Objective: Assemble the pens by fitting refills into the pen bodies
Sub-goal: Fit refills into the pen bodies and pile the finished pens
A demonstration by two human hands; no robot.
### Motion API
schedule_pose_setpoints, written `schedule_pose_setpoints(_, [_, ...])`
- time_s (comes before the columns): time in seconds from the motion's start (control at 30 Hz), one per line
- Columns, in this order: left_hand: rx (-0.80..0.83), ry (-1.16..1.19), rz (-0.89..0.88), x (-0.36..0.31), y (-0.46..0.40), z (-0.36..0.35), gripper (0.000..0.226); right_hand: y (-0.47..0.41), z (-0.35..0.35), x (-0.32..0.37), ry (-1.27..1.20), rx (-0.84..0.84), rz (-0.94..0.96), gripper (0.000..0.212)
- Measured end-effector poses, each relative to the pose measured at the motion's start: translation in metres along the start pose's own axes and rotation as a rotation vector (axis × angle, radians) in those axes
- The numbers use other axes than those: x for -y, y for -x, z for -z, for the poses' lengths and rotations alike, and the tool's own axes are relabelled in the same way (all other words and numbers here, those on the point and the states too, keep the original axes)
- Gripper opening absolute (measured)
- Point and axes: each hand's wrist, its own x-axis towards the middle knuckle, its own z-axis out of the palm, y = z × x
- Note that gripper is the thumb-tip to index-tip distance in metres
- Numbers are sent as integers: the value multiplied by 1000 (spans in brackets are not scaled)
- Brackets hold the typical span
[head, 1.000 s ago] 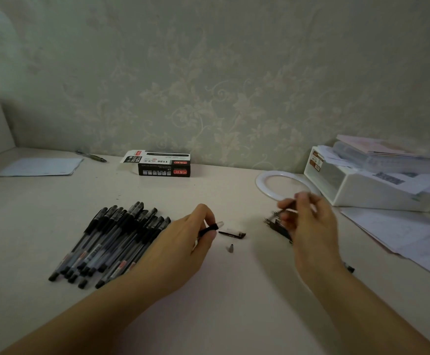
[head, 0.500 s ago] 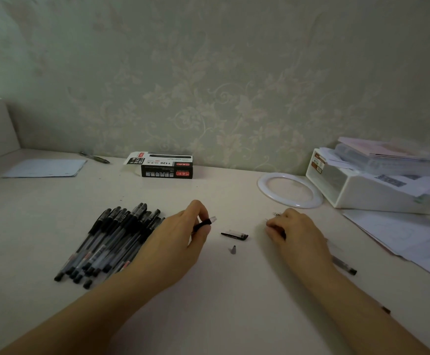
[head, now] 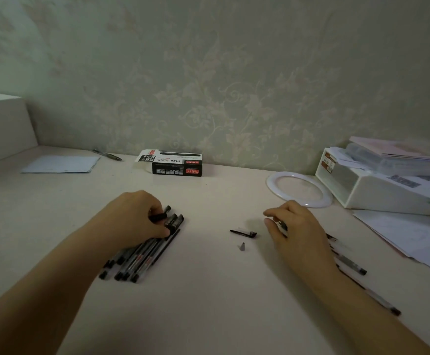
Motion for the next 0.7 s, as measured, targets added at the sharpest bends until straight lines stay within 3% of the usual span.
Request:
schedule_pose_setpoints(0.47, [0,-188,43,-18,5,-18,22,2,-5,7,-32,25,56,16])
schedule_pose_setpoints(0.63, [-27,-144,51,-24,7,-22,27,2,-6,8,-53,-2,75,15])
schedule_pose_setpoints(0.7, [-81,-9,24,-28,7,-24,27,1,-3,12,-93,-49,138,17])
